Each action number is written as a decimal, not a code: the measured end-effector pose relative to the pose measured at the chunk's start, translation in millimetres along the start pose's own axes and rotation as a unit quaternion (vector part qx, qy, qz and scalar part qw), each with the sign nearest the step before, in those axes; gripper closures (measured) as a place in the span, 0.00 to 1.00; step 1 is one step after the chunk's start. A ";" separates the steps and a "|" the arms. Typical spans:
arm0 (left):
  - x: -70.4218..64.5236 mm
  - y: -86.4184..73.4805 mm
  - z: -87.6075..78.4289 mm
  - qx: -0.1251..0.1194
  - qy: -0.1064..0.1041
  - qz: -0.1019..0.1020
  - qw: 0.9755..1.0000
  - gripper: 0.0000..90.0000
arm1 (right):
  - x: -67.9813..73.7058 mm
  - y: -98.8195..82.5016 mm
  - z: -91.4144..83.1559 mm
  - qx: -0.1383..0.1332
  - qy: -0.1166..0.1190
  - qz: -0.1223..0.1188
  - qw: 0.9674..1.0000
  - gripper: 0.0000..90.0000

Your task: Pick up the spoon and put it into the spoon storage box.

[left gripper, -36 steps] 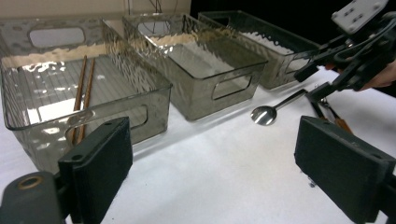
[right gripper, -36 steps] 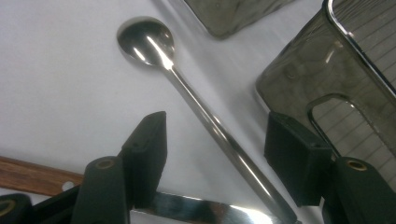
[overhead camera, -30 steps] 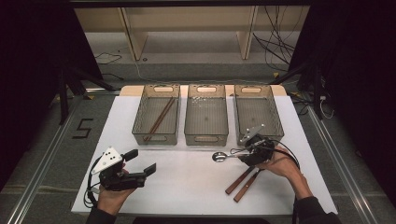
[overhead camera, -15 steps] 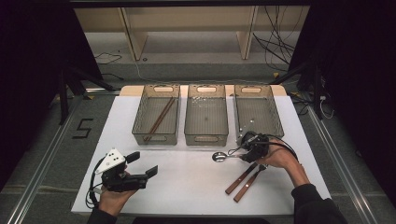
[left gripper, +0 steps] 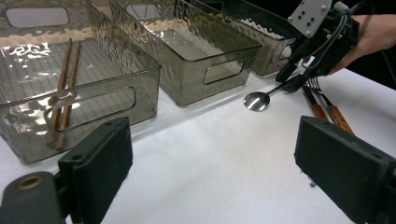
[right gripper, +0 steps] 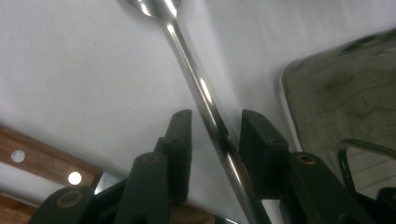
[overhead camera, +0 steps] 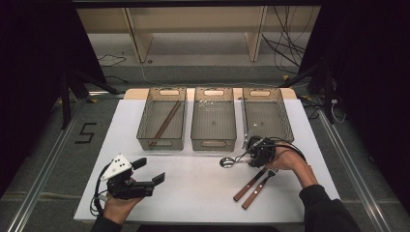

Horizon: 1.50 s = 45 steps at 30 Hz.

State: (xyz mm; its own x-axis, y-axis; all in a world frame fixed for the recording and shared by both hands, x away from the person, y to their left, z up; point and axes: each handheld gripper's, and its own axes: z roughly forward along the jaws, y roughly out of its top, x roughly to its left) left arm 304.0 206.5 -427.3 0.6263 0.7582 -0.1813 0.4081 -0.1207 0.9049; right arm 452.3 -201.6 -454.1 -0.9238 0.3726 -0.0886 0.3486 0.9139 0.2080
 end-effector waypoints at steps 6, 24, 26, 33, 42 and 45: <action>-0.2 -0.3 0.0 0.000 -0.001 0.000 1.000 0.12 | -3.6 5.7 0.5 0.024 0.017 -0.018 0.999 0.81; -1.1 -0.6 0.4 0.003 -0.001 0.005 1.000 0.12 | 8.6 11.7 0.4 0.043 0.002 -0.084 0.996 0.94; -1.1 -0.6 0.7 0.003 -0.001 0.005 1.000 0.12 | 9.7 11.6 0.2 0.041 -0.002 -0.091 0.995 0.94; -1.4 -0.5 1.6 0.003 -0.001 0.006 1.000 0.12 | 14.1 12.8 -0.4 0.030 -0.012 -0.116 0.993 0.94; -1.0 -0.6 1.6 0.004 0.000 0.005 1.000 0.12 | 19.2 19.9 -7.0 0.005 -0.022 -0.126 0.992 0.94; -0.8 -0.7 1.3 0.003 0.000 0.005 1.000 0.12 | 21.3 21.0 -11.7 -0.008 -0.024 -0.125 0.992 0.94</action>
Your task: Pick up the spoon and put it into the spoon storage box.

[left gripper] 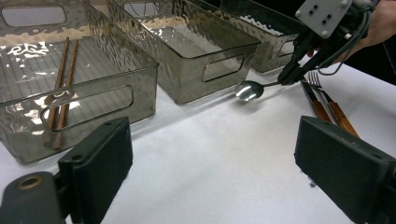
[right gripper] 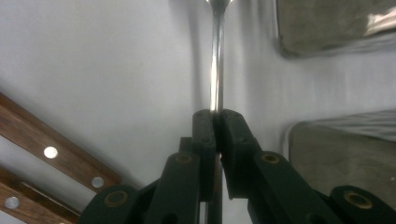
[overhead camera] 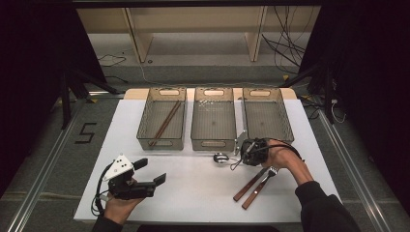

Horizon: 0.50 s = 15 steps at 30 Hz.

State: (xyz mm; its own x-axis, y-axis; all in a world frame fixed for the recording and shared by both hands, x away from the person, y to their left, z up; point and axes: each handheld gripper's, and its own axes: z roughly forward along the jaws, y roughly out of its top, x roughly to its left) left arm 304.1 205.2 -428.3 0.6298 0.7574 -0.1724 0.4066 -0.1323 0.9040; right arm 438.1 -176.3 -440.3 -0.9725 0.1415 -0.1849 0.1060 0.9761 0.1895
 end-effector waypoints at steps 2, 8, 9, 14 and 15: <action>0.0 0.0 -0.1 0.000 0.000 -0.001 1.000 0.12 | 1.4 0.9 -4.0 -0.011 -0.003 0.004 1.000 0.94; 0.6 0.9 -2.3 -0.009 0.002 0.002 1.000 0.12 | 1.0 1.5 -19.4 -0.059 -0.005 0.038 0.998 0.94; 0.9 1.1 -2.9 -0.011 0.002 0.003 1.000 0.12 | 0.9 1.4 -21.8 -0.068 -0.004 0.045 0.997 0.94; 2.2 1.4 -4.9 -0.017 0.005 0.001 1.000 0.12 | -2.0 -1.3 -33.3 -0.104 0.002 0.080 0.991 0.94; 2.5 1.3 -5.1 -0.017 0.005 0.001 1.000 0.12 | -2.4 -2.0 -35.3 -0.113 0.002 0.092 0.989 0.94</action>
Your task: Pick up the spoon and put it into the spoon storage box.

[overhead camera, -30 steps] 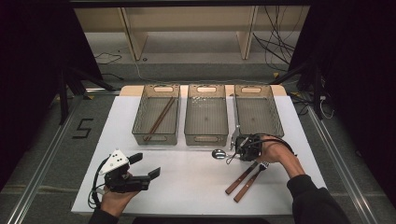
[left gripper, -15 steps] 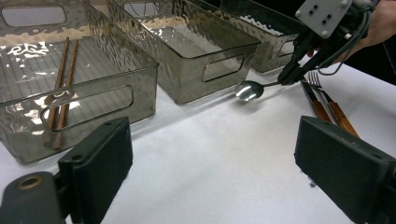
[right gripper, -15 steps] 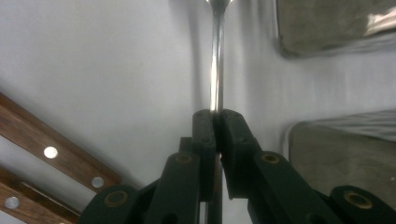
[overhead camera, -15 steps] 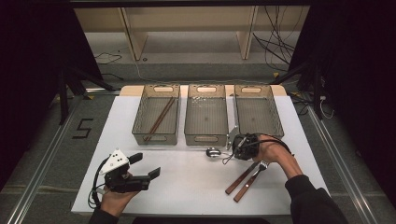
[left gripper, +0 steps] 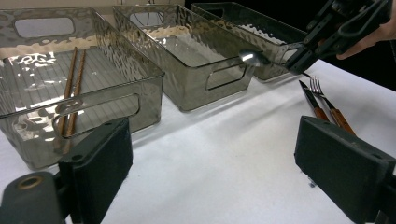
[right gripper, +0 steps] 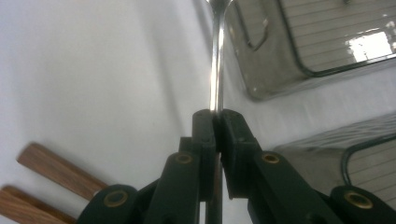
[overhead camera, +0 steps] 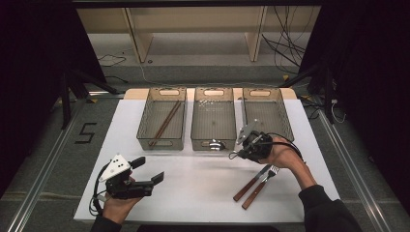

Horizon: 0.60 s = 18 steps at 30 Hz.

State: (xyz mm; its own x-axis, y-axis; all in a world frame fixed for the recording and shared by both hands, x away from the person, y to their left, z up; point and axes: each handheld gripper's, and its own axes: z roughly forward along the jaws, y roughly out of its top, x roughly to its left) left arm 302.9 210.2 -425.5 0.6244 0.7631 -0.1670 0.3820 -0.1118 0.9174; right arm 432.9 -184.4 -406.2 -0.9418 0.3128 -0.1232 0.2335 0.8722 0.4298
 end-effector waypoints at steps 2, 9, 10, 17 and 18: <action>0.5 -0.1 -0.3 0.000 0.001 0.001 1.000 0.12 | -0.9 -0.6 -3.9 -0.021 0.005 0.023 1.000 0.94; 3.8 -0.5 -1.6 -0.004 0.007 0.003 1.000 0.12 | -7.3 -1.8 -13.6 -0.064 0.007 0.075 0.995 0.94; 4.1 -0.5 -2.0 -0.004 0.008 0.003 1.000 0.12 | -8.5 -1.7 -15.2 -0.069 0.008 0.086 0.994 0.94; 3.9 -0.7 -2.4 -0.009 0.009 0.006 1.000 0.12 | -19.8 6.3 -21.3 -0.090 -0.006 0.141 0.986 0.94; 4.0 -0.7 -2.4 -0.009 0.009 0.007 1.000 0.12 | -21.5 8.5 -21.9 -0.093 -0.007 0.150 0.984 0.94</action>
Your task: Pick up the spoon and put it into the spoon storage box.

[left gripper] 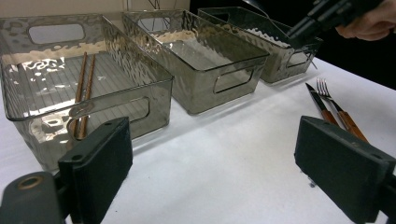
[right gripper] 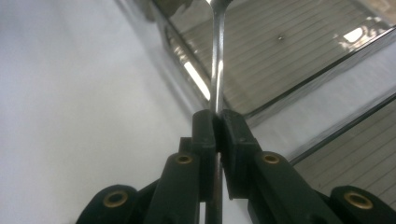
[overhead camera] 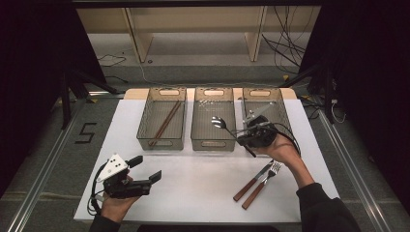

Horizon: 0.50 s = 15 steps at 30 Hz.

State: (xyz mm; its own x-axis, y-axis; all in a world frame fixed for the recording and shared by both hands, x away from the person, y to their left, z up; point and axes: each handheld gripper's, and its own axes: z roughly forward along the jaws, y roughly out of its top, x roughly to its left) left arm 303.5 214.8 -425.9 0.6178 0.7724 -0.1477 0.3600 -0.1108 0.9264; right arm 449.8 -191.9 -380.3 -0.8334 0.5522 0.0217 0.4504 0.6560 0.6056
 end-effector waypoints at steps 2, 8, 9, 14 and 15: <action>0.1 0.0 0.0 -0.001 0.000 0.000 1.000 0.12 | -2.2 5.5 0.7 -0.007 -0.005 0.014 1.000 0.94; 1.2 -0.1 -0.1 -0.001 0.002 0.004 1.000 0.12 | -9.0 22.1 8.3 -0.015 -0.016 0.053 0.998 0.94; 1.6 -0.2 -0.2 -0.001 0.002 0.004 1.000 0.12 | -9.8 24.8 9.8 -0.017 -0.018 0.060 0.998 0.94; 1.8 -0.3 -0.4 -0.002 0.003 0.002 1.000 0.12 | -12.9 39.0 15.4 -0.019 -0.021 0.083 0.996 0.94; 1.5 -0.2 -0.4 -0.002 0.003 0.001 1.000 0.12 | -13.2 42.0 16.5 -0.020 -0.020 0.087 0.996 0.94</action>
State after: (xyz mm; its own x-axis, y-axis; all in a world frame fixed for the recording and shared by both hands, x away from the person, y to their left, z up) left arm 304.1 216.3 -426.2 0.6153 0.7752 -0.1433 0.3550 -0.1101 0.9284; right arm 485.1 -163.2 -368.3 -0.7298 0.6766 0.0976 0.5736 0.5284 0.6260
